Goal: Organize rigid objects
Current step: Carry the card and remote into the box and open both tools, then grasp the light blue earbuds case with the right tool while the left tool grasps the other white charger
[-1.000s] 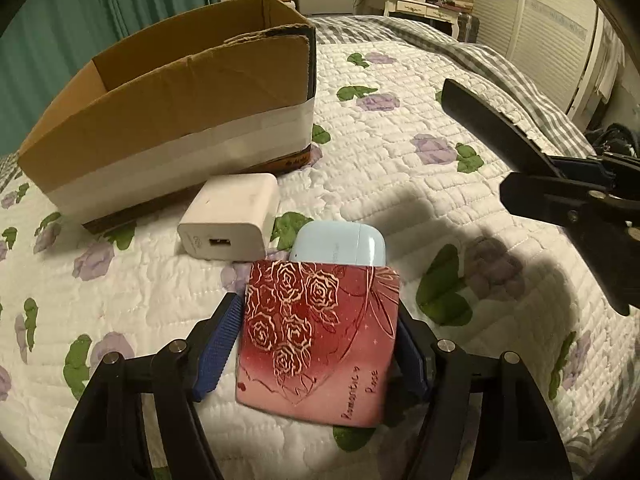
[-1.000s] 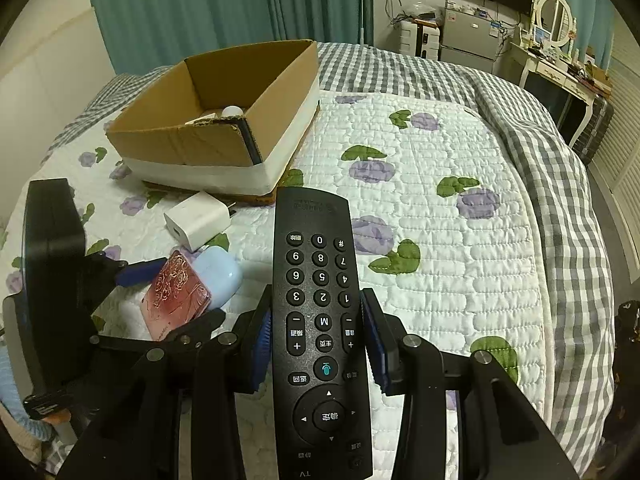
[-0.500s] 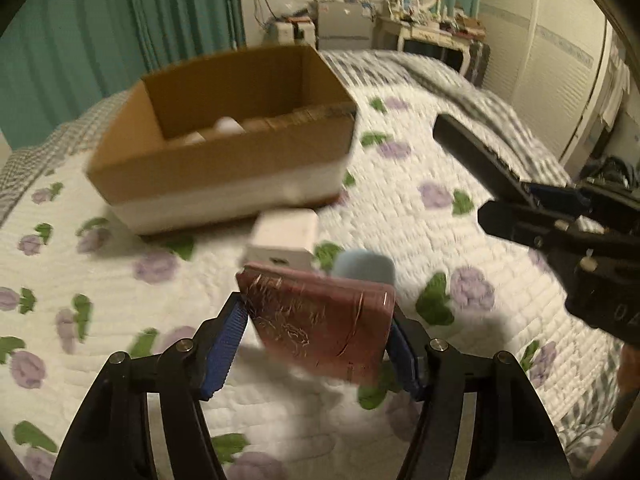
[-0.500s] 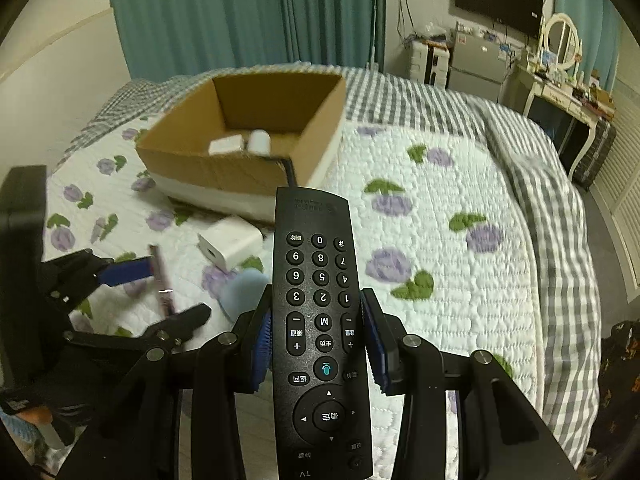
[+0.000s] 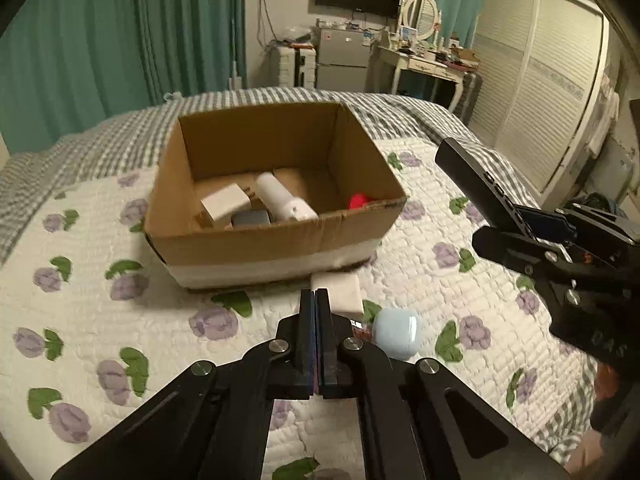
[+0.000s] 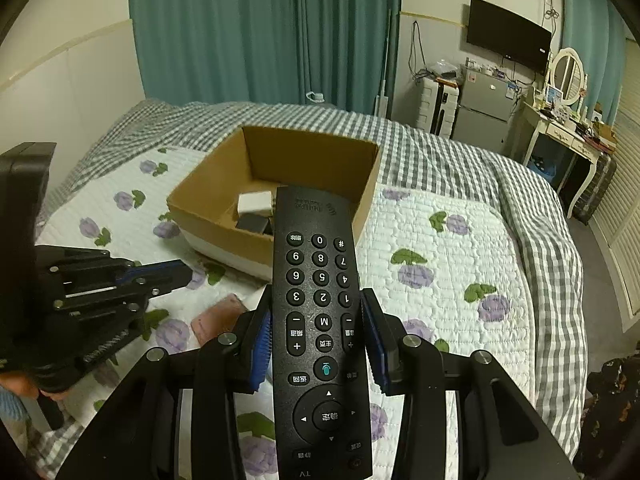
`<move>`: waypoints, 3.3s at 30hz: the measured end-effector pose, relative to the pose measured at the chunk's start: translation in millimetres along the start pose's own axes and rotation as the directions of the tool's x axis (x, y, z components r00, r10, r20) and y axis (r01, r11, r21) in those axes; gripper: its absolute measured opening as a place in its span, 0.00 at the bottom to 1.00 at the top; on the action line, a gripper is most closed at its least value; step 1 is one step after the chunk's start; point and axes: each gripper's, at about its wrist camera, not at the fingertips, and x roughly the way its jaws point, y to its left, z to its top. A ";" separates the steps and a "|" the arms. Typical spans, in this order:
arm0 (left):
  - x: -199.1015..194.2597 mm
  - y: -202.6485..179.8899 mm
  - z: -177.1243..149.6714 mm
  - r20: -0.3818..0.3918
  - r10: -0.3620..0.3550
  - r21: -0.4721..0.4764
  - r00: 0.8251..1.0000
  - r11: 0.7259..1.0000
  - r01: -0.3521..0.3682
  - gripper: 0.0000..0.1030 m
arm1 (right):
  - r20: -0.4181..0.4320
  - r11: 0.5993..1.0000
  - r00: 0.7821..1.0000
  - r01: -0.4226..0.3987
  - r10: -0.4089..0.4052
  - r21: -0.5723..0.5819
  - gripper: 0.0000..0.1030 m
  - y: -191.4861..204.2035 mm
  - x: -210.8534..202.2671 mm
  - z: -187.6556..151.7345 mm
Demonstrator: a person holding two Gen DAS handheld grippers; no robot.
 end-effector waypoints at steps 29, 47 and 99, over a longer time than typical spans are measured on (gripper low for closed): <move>89.7 -30.9 -52.7 -0.160 0.074 0.122 0.984 0.991 -0.054 0.70 | -0.073 0.997 0.997 0.007 -0.002 0.071 0.38 -31.2 40.4 -24.4; -13.1 16.9 63.2 0.089 0.135 0.015 0.987 0.991 -0.137 0.69 | 0.088 1.000 0.996 -0.010 0.008 0.017 0.38 -5.3 7.0 67.2; -26.5 40.2 -4.4 0.115 0.214 -0.067 0.970 0.976 -0.208 0.73 | 0.003 0.999 1.000 0.023 -0.023 0.036 0.84 3.8 33.4 9.2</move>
